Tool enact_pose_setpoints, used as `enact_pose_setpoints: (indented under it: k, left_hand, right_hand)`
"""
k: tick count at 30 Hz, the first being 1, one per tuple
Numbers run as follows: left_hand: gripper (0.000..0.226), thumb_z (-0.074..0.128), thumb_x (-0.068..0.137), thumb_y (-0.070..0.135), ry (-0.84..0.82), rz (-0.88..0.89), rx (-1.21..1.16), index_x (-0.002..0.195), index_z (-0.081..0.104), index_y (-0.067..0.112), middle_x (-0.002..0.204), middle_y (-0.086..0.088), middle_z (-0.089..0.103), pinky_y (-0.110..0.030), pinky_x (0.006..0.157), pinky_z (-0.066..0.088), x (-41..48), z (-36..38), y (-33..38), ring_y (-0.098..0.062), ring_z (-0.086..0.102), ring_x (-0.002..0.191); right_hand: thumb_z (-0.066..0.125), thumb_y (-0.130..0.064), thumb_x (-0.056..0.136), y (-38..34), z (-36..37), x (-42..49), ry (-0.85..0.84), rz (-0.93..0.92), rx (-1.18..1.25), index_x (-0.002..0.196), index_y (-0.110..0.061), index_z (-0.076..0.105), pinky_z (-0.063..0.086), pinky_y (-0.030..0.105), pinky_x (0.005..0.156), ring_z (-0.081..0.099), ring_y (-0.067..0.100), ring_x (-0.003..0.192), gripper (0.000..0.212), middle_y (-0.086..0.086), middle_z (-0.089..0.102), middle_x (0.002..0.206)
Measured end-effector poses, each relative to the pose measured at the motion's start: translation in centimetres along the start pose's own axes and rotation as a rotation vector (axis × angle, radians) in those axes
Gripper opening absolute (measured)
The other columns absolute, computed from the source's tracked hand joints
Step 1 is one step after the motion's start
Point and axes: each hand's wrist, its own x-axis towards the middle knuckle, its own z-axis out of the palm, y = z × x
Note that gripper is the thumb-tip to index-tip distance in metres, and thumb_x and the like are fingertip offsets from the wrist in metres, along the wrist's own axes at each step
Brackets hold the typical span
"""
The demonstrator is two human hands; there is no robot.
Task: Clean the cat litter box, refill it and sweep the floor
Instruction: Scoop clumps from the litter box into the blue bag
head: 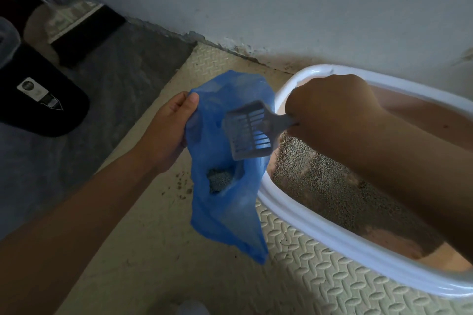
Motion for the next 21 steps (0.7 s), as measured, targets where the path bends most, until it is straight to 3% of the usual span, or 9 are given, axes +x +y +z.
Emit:
enact_pose_setpoints:
  k: [4,7,12,15,19,21]
  left_hand:
    - [0.043,0.046,0.095,0.033,0.024,0.004,0.005,0.117,0.052,-0.004,0.11,-0.019,0.062,-0.038,0.087,0.047,0.0,-0.1,0.2,-0.026,0.059,0.098]
    - [0.04,0.047,0.097,0.034,0.036,0.0,0.001,0.115,0.054,-0.001,0.107,-0.018,0.064,-0.041,0.087,0.046,0.1,-0.4,0.3,-0.027,0.059,0.097]
    - [0.069,0.061,0.082,0.053,0.011,0.017,0.048,0.113,0.051,-0.007,0.112,-0.029,0.057,-0.053,0.084,0.038,0.0,-0.2,0.8,-0.035,0.051,0.097]
    - [0.055,0.053,0.09,0.044,0.015,0.025,0.061,0.115,0.054,-0.005,0.117,-0.032,0.056,-0.052,0.089,0.042,0.1,0.3,0.5,-0.034,0.056,0.098]
    - [0.03,0.051,0.09,0.039,-0.011,0.054,0.098,0.092,0.063,0.012,0.098,-0.02,0.062,-0.04,0.08,0.046,0.4,1.3,-0.3,-0.027,0.057,0.09]
    - [0.031,0.053,0.089,0.039,-0.036,0.059,0.103,0.094,0.061,0.01,0.097,-0.019,0.06,-0.038,0.08,0.046,0.4,1.8,-0.8,-0.027,0.056,0.089]
  right_hand:
    - [0.058,-0.029,0.087,0.3,0.6,-0.4,0.049,-0.003,0.014,0.081,-0.024,0.058,0.017,0.018,0.045,0.057,0.024,0.07,0.008,-0.004,0.039,0.064]
    - [0.054,-0.038,0.087,1.3,1.5,-0.5,0.049,0.001,0.066,0.087,-0.024,0.064,0.029,0.021,0.052,0.062,0.023,0.077,0.017,-0.004,0.058,0.076]
    - [0.054,-0.052,0.081,4.2,2.2,-1.8,0.081,0.074,0.354,0.084,-0.035,0.064,0.035,0.027,0.063,0.057,0.021,0.078,0.02,-0.008,0.054,0.072]
    - [0.056,-0.056,0.076,7.2,3.2,-3.7,-0.006,0.121,0.562,0.083,-0.038,0.064,0.036,0.028,0.062,0.052,0.014,0.067,0.021,-0.011,0.059,0.068]
    - [0.061,-0.051,0.075,11.8,5.9,-7.4,-0.113,0.217,0.536,0.083,-0.037,0.061,0.038,0.026,0.058,0.049,0.002,0.06,0.016,-0.02,0.054,0.065]
    - [0.061,-0.05,0.077,13.9,8.1,-9.6,-0.18,0.296,0.503,0.087,-0.032,0.058,0.038,0.025,0.059,0.047,0.002,0.059,0.021,-0.021,0.047,0.065]
